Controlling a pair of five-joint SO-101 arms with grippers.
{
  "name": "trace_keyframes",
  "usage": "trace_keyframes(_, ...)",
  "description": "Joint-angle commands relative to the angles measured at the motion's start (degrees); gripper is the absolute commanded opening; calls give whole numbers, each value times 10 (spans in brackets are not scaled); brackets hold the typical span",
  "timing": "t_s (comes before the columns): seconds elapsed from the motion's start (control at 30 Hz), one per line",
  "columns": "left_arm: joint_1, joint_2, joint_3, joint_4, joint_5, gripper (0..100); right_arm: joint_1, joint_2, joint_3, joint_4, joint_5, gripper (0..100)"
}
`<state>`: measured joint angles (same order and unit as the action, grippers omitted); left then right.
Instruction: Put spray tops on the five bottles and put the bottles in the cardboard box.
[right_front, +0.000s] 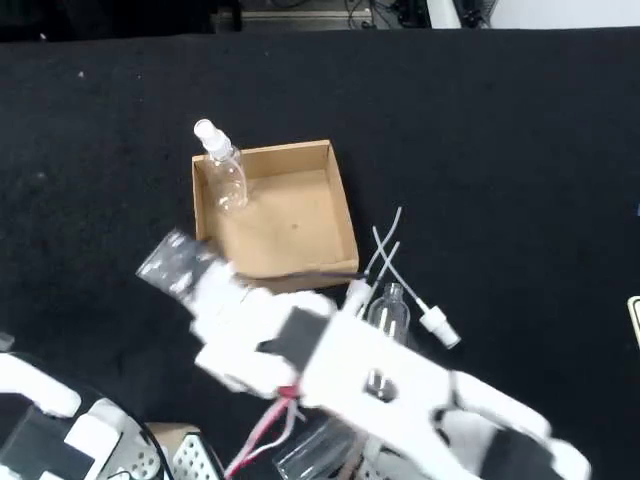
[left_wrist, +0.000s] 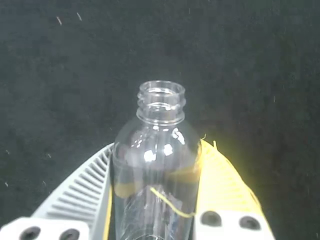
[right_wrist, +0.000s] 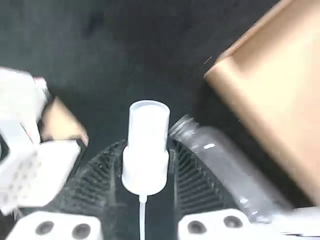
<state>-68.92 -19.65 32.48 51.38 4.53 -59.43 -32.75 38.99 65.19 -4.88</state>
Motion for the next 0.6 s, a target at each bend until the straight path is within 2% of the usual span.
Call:
trace_keyframes(0.0,48,-52,-2,18,7,30,98,-159,-48,3,8,12)
trace_keyframes(0.13,96,-159,105,-32,33,30,208,-222,-116,-17,3,11)
trace_keyframes(0.23,151,-265,196,-81,31,29,265,-224,-189,-21,2,11)
trace_keyframes(0.4,269,-427,293,-105,31,29,273,-204,-291,-25,-28,11)
trace_keyframes(0.57,401,-553,362,-105,31,29,273,-174,-327,-105,-98,11)
